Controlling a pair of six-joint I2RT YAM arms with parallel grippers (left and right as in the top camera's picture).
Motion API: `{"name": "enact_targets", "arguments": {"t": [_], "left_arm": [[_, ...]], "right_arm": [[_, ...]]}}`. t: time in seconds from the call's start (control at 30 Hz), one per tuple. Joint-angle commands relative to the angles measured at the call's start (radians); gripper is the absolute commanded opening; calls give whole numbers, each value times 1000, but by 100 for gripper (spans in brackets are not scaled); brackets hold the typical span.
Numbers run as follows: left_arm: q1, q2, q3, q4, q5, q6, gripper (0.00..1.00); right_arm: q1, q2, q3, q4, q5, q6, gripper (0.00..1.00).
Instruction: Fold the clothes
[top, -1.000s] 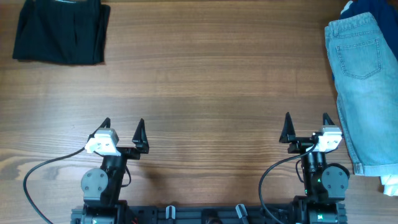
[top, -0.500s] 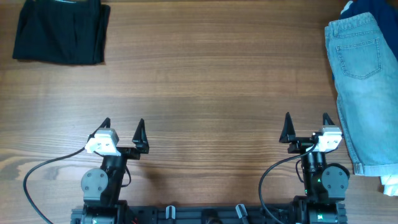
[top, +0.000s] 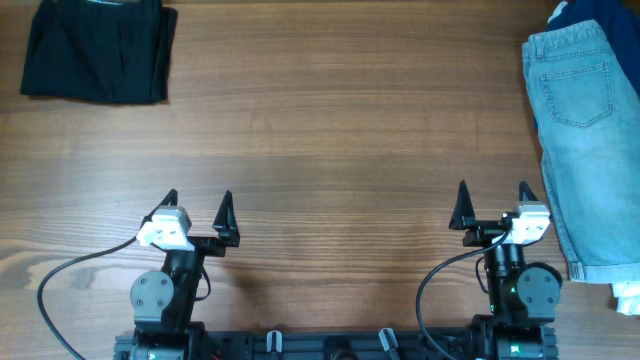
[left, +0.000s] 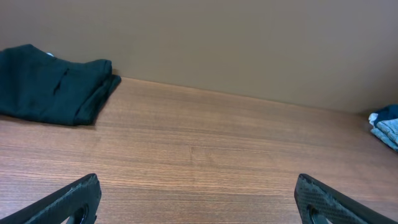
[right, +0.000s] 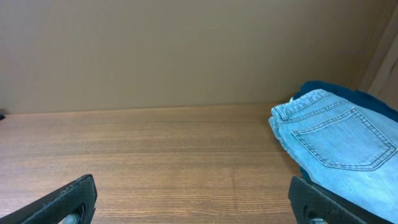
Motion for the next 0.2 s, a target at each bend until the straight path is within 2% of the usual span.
{"name": "enact_targets", "arguments": {"t": [0.0, 0.17], "left_arm": [[5, -11, -6, -4, -6, 20, 100], [5, -11, -6, -4, -6, 20, 100]], "right_arm": [[-2, -11, -1, 3, -15, -12, 100], [-2, -11, -1, 2, -16, -12, 100]]}}
